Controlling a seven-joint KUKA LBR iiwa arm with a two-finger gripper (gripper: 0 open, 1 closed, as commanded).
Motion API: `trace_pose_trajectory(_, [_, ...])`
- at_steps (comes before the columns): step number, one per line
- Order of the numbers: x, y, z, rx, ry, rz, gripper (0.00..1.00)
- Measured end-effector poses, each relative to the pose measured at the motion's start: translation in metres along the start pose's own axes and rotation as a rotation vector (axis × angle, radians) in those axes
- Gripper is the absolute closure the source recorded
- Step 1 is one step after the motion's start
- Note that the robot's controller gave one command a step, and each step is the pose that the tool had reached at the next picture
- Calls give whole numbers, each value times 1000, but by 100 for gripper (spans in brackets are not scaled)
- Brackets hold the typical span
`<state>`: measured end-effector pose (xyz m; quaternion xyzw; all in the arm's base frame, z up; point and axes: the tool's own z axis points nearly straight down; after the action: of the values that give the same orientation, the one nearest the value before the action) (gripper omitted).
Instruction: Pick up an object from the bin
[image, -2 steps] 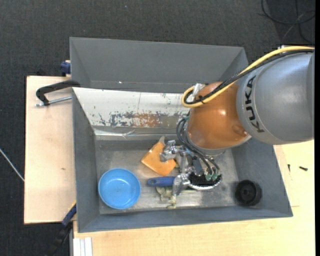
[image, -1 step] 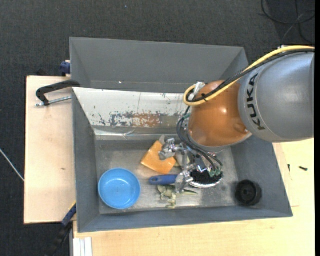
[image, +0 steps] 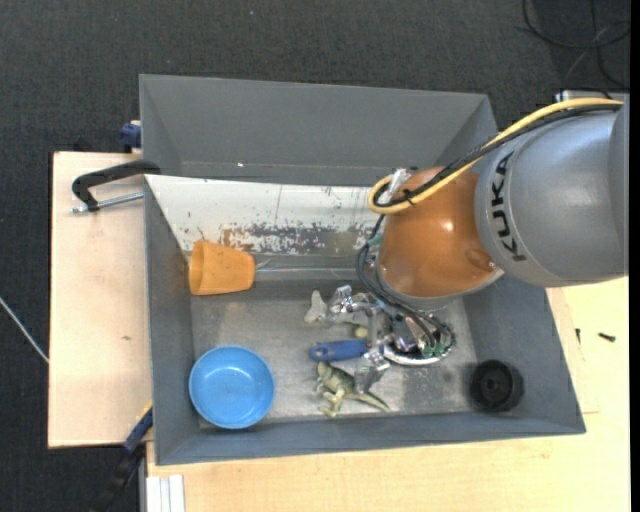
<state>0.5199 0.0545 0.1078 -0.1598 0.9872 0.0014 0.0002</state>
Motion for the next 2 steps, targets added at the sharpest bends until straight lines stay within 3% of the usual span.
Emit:
trace_pose_trajectory(1, [-1, -4, 1, 2, -3, 5, 100])
trace_pose_trajectory(2, [-1, -3, 1, 2, -2, 5, 0])
